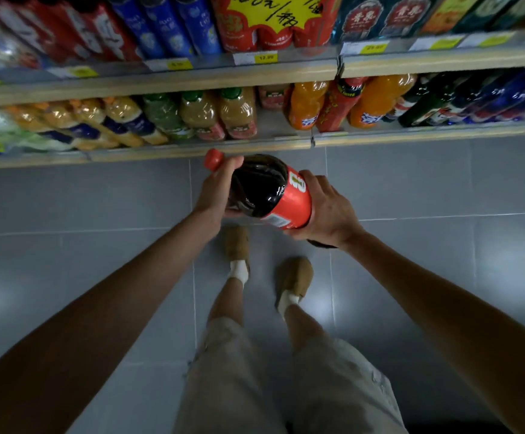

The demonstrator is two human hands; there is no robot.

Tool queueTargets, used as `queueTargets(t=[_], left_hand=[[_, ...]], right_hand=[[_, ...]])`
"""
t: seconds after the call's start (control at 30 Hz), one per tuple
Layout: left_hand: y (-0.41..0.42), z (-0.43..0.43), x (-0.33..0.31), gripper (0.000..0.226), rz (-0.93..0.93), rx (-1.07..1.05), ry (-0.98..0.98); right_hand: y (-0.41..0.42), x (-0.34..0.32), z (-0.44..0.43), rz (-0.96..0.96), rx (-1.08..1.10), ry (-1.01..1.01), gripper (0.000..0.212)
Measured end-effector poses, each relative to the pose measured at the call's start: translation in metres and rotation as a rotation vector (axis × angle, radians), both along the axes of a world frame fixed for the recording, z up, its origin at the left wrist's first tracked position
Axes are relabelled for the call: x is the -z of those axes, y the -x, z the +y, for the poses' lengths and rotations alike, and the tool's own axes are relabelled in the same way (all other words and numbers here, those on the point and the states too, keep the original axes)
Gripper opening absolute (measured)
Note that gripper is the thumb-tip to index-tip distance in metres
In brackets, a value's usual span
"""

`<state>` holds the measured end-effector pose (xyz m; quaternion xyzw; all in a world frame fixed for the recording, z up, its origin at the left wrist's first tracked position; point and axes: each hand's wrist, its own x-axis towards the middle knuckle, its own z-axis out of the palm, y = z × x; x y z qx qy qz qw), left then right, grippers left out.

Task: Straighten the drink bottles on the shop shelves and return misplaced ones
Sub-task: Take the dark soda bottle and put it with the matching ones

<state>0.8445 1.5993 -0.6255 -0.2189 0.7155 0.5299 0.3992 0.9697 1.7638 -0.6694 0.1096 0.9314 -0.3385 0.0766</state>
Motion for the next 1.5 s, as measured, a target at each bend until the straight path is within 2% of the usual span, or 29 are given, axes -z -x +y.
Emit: queueTargets(t=[0.13,0.3,0.37,0.5,0.63,0.7,0.83,0.9,1.03,1.23,1.33,1.5], left_hand=[[-0.025,-0.016,-0.043,0.037,-0.019,-0.026,-0.081],[-0.052,-0.043,-0.092,0.074,-0.076,-0.090,-0.343],[-0.062,-0.056,-0.104,0.072,-0.058,-0.131,-0.413],[-0.086,-0.081,-0.115,0.062,0.106,-0.213,-0.475],[-0.091,-0.112,-0.135,0.099,0.169,-0.229,-0.466],[-0.083,-0.134,-0.139,0.102,0.194,-0.271,-0.503],[-0.056,-0.187,-0.154,0.122,0.234,-0.391,-0.428],[-0.042,-0.218,-0.158,0.119,0.229,-0.490,-0.420],[-0.014,-0.283,-0.168,0.078,0.233,-0.647,-0.457],[0.029,-0.386,-0.179,0.081,0.318,-0.812,-0.448],[0.049,-0.430,-0.189,0.082,0.316,-0.856,-0.376],[0.083,-0.496,-0.194,0.084,0.333,-0.985,-0.348]], right_hand=[[-0.019,-0.044,-0.014,-0.012,-0.006,0.009,0.110],[-0.033,-0.092,-0.043,-0.088,0.011,0.085,0.107],[-0.032,-0.106,-0.057,-0.111,0.028,0.109,0.107],[-0.019,-0.132,-0.087,-0.148,0.043,0.215,0.106],[0.014,-0.156,-0.124,-0.156,-0.008,0.346,0.108],[0.035,-0.166,-0.146,-0.162,-0.071,0.363,0.109],[0.077,-0.182,-0.202,-0.206,-0.204,0.384,0.111],[0.099,-0.188,-0.234,-0.229,-0.248,0.406,0.109],[0.145,-0.198,-0.304,-0.266,-0.324,0.449,0.101],[0.204,-0.210,-0.414,-0.278,-0.439,0.496,0.103],[0.232,-0.217,-0.466,-0.274,-0.492,0.586,0.095],[0.285,-0.218,-0.544,-0.296,-0.615,0.601,0.086]])
